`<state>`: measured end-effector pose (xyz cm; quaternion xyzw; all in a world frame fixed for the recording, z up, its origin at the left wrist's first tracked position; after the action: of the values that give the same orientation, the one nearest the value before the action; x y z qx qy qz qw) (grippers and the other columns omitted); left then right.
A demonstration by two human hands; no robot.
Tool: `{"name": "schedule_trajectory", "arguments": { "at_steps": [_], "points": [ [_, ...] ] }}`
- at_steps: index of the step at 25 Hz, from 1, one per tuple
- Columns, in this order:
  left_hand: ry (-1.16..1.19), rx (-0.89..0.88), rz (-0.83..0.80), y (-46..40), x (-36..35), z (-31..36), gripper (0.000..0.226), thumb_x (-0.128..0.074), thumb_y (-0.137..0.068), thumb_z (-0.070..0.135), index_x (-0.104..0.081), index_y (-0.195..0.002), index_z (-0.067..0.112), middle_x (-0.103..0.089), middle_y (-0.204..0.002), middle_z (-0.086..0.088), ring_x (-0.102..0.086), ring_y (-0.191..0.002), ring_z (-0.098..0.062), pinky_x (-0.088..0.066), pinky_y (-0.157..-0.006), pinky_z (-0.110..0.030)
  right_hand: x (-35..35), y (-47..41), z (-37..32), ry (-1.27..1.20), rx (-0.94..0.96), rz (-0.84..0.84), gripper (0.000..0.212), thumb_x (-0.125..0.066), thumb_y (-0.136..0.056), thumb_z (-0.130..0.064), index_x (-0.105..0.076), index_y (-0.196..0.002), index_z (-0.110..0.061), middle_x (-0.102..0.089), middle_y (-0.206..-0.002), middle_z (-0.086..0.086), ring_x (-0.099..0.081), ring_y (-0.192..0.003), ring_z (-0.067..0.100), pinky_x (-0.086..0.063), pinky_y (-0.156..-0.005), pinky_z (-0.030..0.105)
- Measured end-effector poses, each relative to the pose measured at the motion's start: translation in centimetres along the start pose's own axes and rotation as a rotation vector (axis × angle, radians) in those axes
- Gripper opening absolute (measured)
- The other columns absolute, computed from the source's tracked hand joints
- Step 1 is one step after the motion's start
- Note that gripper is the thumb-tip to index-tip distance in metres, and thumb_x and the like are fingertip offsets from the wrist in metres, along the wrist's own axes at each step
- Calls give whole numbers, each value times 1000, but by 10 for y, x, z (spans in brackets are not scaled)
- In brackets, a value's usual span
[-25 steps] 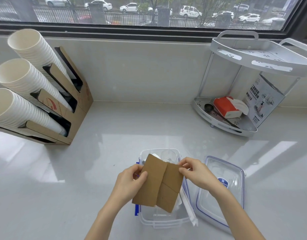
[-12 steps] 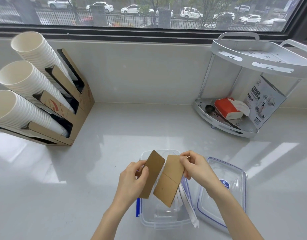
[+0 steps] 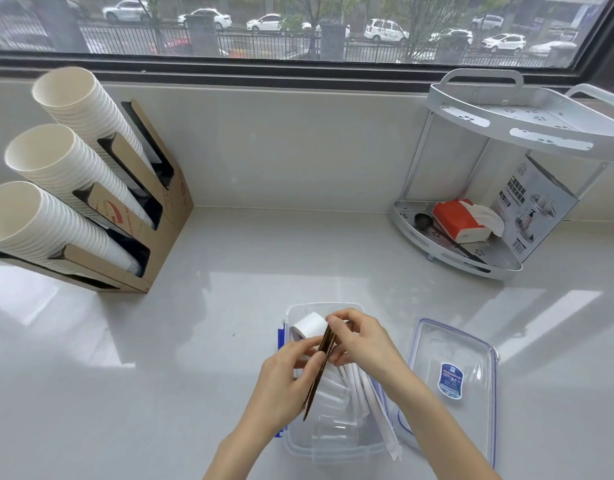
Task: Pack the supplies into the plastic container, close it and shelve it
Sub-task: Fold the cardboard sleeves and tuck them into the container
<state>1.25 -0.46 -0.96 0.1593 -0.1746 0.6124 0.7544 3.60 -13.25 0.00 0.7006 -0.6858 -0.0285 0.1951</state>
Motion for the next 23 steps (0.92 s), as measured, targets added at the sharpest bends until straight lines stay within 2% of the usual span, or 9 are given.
{"name": "schedule_trajectory", "arguments": {
  "at_steps": [3,6,9,12,15,17,19,21,23],
  "points": [
    [13,7,-21,3,0,-2,27,-53,-88,26,-57,-115,29,-57,-93,22,-50,-82,27,-37,-71,5,-3,1,-2,28,17,4,13,-50,-89,-21,-59,-91,-12,-59,-58,-6,-60,-46,11,-56,-61,29],
    [-12,-9,-26,7,2,-2,28,-60,-83,29,-49,-107,39,-55,-94,24,-50,-86,26,-39,-72,3,-6,2,-7,35,30,-19,13,-50,-89,-21,-60,-91,-13,-57,-61,-6,-59,-46,9,-52,-55,23],
    [-28,-11,12,9,5,-6,32,-61,-82,28,-53,-113,29,-55,-94,22,-51,-85,24,-39,-70,3,-12,1,-10,60,46,-60,13,-51,-89,-22,-62,-91,-15,-54,-65,-7,-57,-49,8,-47,-50,16],
    [-34,9,42,13,6,-12,30,-59,-83,26,-51,-112,28,-54,-94,21,-51,-83,24,-38,-69,5,-19,-1,-7,93,65,-74,18,-51,-89,-22,-65,-96,-15,-55,-68,-6,-56,-54,9,-48,-53,15],
    [-50,54,62,15,5,-18,25,-59,-84,26,-48,-105,33,-52,-92,22,-57,-79,11,-38,-68,5,-28,-3,1,133,63,-107,22,-49,-89,-21,-66,-103,-16,-55,-72,-6,-57,-61,11,-52,-60,19],
    [-65,94,78,16,4,-25,22,-60,-83,24,-46,-99,33,-51,-90,20,-56,-79,6,-39,-68,4,-34,-4,7,143,39,-141,25,-47,-89,-19,-65,-107,-17,-53,-74,-6,-57,-68,11,-55,-59,17],
    [-81,130,87,15,1,-32,22,-61,-83,25,-46,-96,34,-51,-89,18,-55,-76,-1,-40,-68,1,-39,-6,14,146,-3,-147,27,-46,-89,-19,-63,-111,-18,-53,-75,-6,-58,-74,13,-59,-66,26],
    [-102,151,99,15,-1,-39,22,-63,-81,27,-46,-91,36,-51,-84,13,-52,-69,-6,-41,-66,-4,-42,-8,21,201,-25,-139,31,-47,-88,-20,-59,-116,-18,-55,-78,-5,-61,-82,18,-58,-80,38],
    [-129,171,125,15,-1,-44,21,-62,-82,28,-46,-93,35,-48,-79,10,-47,-62,-8,-40,-59,-10,-45,-7,27,258,-29,-153,37,-48,-85,-16,-54,-122,-17,-55,-82,-4,-62,-80,20,-57,-83,40]
  ]
}}
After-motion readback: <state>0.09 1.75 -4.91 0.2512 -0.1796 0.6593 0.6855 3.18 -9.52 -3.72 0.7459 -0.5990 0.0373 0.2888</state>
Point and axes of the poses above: each hand's wrist, its own y-axis away from the middle knuckle, its own x-axis out of the back of the hand, z = x × y, the point moved 4 cm from there along -y, towards the middle knuckle
